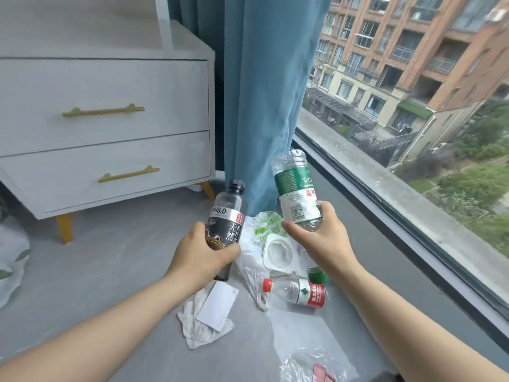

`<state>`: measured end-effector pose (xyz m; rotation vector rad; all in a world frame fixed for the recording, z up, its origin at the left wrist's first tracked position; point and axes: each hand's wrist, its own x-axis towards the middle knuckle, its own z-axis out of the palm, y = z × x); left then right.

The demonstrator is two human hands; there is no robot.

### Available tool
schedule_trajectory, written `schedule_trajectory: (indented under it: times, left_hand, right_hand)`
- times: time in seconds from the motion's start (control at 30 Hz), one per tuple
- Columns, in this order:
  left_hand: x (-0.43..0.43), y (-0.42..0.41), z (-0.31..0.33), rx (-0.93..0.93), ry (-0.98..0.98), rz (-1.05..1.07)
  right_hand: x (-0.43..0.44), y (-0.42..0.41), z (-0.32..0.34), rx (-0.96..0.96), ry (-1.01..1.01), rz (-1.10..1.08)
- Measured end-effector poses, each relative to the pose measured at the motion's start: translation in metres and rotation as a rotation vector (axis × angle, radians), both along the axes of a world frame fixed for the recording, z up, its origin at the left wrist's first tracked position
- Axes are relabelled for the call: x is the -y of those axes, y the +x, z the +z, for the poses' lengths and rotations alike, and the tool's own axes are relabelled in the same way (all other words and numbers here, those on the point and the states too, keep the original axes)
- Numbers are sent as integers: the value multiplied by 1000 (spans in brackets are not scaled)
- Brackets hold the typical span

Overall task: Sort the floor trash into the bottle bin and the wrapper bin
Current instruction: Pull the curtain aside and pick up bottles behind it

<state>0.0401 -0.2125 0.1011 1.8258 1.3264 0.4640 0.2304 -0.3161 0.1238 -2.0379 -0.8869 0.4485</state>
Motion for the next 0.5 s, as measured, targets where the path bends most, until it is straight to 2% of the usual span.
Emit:
schedule_trajectory:
  times: [0.2,0.5]
  left_hand:
    - [-20,18,110,180,-24,36]
    - [-34,29,356,268,30,33]
  right_hand:
    - [-30,14,103,-38,100,-48]
    - [-39,14,328,-84,204,-74]
